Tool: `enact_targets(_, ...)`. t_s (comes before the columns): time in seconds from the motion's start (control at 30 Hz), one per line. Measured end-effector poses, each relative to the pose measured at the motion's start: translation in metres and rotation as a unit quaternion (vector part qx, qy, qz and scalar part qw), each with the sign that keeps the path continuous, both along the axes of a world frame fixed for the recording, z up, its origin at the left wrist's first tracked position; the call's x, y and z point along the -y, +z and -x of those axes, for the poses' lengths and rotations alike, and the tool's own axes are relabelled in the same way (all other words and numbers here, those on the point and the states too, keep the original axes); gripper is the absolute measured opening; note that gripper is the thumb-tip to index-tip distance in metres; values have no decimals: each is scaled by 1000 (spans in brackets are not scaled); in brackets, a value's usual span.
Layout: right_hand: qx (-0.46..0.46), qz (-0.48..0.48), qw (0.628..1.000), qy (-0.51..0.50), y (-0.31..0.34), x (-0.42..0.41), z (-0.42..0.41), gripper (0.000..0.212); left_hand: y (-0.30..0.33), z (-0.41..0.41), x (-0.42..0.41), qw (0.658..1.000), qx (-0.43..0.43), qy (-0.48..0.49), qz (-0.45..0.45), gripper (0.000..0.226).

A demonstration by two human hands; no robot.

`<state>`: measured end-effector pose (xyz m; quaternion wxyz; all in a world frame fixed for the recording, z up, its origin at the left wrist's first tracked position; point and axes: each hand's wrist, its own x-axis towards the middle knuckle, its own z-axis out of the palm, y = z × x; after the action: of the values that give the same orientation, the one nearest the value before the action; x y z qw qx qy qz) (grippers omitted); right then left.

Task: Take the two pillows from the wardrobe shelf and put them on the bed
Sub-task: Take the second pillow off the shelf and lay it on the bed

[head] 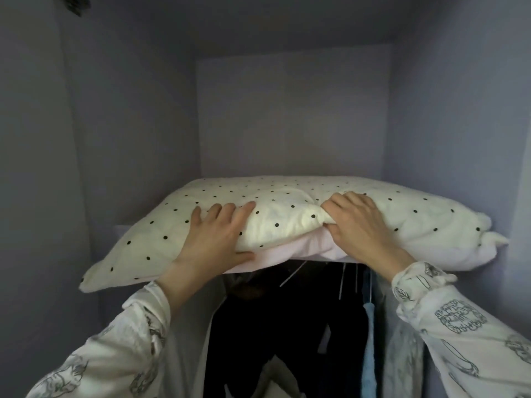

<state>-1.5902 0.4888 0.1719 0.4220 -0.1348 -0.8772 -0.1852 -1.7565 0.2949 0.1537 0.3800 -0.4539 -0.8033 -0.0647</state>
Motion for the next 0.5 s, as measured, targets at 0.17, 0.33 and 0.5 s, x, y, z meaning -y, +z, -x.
enact_targets(0.17,-12,-29,999,-7,-36,48,-41,23,-39,-30,37,999,-26,-14,-30,91)
enact_targets(0.33,23,26,999,-26,-63,69,-54,40,-60,-43,43,999,4,-1,-35,96)
enact_targets(0.5,106,69,990,-63,-72,61,-52,79,-72,-30,33,999,30,8,11,111)
